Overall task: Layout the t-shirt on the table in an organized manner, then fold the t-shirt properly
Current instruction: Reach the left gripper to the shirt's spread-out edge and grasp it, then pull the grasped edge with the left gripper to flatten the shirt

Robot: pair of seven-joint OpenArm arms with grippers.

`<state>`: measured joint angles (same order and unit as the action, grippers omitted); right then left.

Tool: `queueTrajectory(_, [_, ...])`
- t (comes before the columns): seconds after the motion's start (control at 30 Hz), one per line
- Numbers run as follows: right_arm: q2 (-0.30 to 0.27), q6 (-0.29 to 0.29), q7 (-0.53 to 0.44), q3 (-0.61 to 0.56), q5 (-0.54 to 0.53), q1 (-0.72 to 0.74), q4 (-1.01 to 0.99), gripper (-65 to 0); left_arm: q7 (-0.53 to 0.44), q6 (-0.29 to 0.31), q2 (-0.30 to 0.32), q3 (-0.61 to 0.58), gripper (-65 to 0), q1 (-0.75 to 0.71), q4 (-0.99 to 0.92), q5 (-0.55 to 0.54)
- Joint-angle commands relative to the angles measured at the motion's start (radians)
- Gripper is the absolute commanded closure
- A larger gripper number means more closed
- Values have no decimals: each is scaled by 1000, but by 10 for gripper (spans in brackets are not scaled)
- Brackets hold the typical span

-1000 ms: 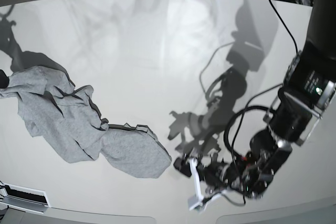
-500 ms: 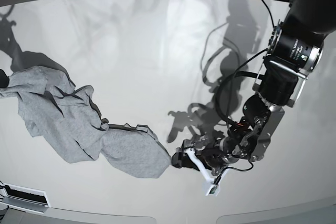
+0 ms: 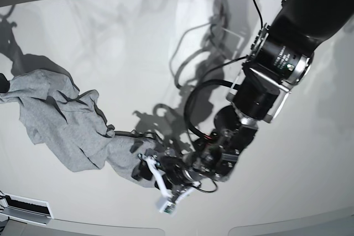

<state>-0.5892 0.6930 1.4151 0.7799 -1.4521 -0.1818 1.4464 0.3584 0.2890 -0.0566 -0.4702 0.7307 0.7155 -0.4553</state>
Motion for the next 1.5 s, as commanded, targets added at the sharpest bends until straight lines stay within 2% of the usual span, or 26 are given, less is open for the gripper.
queueTrajectory(0.0, [-27,5,-19,8,-31,11,13,0,-31,0,-17,-14,-415,32,14,0])
queueTrajectory(0.07, [-27,5,-19,8,-31,11,13,0,-61,-28,-24,-48,-353,31,14,31])
queueTrajectory(0.13, [-27,5,-19,8,-31,11,14,0,-85,-71,-24,-71,-236,31,14,45])
queueTrajectory(0.2, [-27,5,-19,8,-31,10,13,0,-93,-107,-24,-79,-91,31,14,48])
queueTrajectory(0.27, [-27,5,-19,8,-31,10,13,0,-95,-127,-23,-79,-1,31,14,48])
queueTrajectory(0.33, [-27,5,-19,8,-31,10,13,0,-98,-148,-24,-79,0,31,14,47])
queueTrajectory(0.5, [-27,5,-19,8,-31,10,13,0,-122,-148,-24,-79,0,23,14,49])
queueTrajectory(0.57, [-27,5,-19,8,-31,10,13,0,-136,-148,-24,-79,0,14,10,83])
queueTrajectory(0.8, [-27,5,-19,8,-31,10,13,0,-291,-148,-33,-79,0,12,-216,111])
queueTrajectory(0.93, [-26,5,-19,8,-31,10,13,0,-333,-97,-40,-79,0,12,-305,131])
queueTrajectory(1.0, [-26,5,-19,8,-31,10,13,0,-331,-73,-40,-79,0,11,-312,164])
queueTrajectory(1.13, [-27,5,-19,8,-31,10,13,0,-281,-72,-40,-79,0,11,-312,171])
queueTrajectory(1.33, [-27,5,-19,8,-31,10,13,0,-154,-73,-40,-79,0,1,-312,201])
queueTrajectory(1.47, [-27,5,-19,8,-31,10,13,0,-135,-72,-37,-79,0,-26,-312,241])
